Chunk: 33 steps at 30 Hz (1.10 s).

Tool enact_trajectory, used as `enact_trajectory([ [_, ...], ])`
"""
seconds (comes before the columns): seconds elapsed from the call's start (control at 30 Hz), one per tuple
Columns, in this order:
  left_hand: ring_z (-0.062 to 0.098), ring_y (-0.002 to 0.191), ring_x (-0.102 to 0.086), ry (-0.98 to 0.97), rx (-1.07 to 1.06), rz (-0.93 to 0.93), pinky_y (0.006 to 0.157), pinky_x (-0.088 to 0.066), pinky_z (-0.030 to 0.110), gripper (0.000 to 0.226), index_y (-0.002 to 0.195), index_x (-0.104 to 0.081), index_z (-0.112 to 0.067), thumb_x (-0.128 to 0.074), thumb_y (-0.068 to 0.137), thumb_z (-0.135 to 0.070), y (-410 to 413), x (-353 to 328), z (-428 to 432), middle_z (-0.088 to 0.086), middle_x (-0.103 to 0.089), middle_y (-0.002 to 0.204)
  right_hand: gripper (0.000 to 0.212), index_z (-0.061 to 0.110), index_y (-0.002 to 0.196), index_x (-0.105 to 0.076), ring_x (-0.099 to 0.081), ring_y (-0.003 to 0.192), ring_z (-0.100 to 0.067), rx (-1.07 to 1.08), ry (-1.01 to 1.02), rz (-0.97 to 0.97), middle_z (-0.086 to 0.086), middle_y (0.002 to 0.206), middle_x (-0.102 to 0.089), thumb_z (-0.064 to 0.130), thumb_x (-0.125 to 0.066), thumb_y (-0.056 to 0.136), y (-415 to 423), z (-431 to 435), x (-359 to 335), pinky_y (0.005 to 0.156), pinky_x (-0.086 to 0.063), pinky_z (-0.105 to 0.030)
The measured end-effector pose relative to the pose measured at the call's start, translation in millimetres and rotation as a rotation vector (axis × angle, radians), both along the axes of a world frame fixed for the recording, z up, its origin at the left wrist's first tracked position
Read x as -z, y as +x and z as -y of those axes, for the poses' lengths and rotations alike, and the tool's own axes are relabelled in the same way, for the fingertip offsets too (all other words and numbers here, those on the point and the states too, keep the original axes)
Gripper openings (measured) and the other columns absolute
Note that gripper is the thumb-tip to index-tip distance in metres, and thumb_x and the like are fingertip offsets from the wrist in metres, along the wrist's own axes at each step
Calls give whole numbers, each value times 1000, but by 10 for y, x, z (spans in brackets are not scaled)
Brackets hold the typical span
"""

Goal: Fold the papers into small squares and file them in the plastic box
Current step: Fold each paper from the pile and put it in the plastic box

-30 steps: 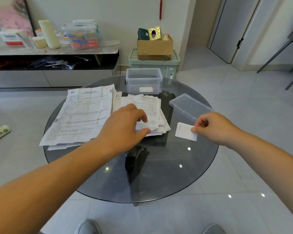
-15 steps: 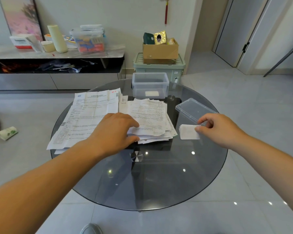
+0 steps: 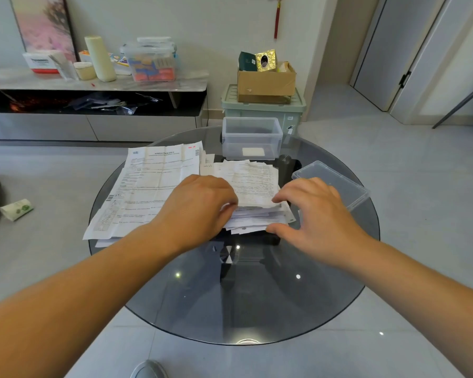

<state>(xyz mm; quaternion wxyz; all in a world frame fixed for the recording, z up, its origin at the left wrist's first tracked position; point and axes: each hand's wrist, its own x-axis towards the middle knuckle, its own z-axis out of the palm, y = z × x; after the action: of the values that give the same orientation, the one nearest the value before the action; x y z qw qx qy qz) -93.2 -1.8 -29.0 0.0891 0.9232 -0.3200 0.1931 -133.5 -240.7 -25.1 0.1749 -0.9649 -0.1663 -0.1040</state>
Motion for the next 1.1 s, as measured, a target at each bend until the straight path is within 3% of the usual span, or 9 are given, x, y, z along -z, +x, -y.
enact_trajectory([
  [0.13,17,81,-65,-29,100,9,73,-55,36,7,91,-71,-23,-65,91,-27,-243,-150,53,-7,-71,95,30,27,113,-66,-51,112,-13,-51,89,28,12,115,-61,42,-72,87,-50,-47,23,99,-43,-37],
  [0.27,11,75,-62,-96,142,-134,62,-56,33,19,98,-66,-30,-50,94,-40,-613,-181,32,-13,-67,95,8,27,99,-72,-60,98,-9,-143,170,-7,15,102,-68,30,-69,92,-283,-41,97,86,-53,-36],
  [0.4,7,107,-63,-9,70,-361,90,-52,25,52,133,-43,-42,-44,90,-71,-895,-125,-61,-19,-62,129,10,31,101,-73,-63,100,3,-174,249,-122,26,103,-68,31,-68,93,-537,2,196,87,-55,-22],
  [0.47,4,115,-58,71,61,-444,96,-47,22,64,142,-35,-45,-46,87,-75,-931,-87,-128,-22,-56,137,13,34,103,-73,-59,106,10,-161,306,-186,38,103,-63,34,-66,93,-659,-3,210,89,-49,-10],
  [0.6,4,82,-60,51,62,-580,72,-51,22,35,116,-64,-37,-52,94,-60,-898,-19,-202,-18,-69,104,9,35,98,-72,-60,100,11,-145,399,-289,39,98,-64,31,-70,91,-834,-30,214,78,-45,-5],
  [0.73,9,74,-62,-113,3,-725,62,-51,23,29,108,-70,-28,-55,97,-50,-846,-20,-184,-9,-69,86,32,43,106,-61,-65,98,5,-58,549,-360,30,105,-66,32,-79,82,-844,-58,141,73,-54,-13],
  [0.87,-8,78,-64,-284,-81,-791,66,-52,14,18,109,-65,-35,-65,94,-44,-759,-11,-124,-23,-68,91,57,39,130,-40,-67,94,4,116,531,-385,24,107,-68,33,-76,86,-700,-109,181,83,-59,-22],
  [1.0,1,90,-64,-227,-197,-703,82,-57,26,52,119,-50,-34,-79,79,-50,-719,69,-27,-19,-66,110,81,46,140,-15,-65,98,-6,199,312,-375,21,115,-64,46,-74,84,-640,-165,252,87,-58,-34],
  [1.1,12,105,-60,-138,-206,-660,89,-53,29,88,142,-27,-34,-81,74,-53,-763,144,77,-10,-56,133,93,48,145,-9,-55,116,-15,199,123,-312,12,130,-54,60,-73,78,-637,-184,311,96,-52,-39],
])
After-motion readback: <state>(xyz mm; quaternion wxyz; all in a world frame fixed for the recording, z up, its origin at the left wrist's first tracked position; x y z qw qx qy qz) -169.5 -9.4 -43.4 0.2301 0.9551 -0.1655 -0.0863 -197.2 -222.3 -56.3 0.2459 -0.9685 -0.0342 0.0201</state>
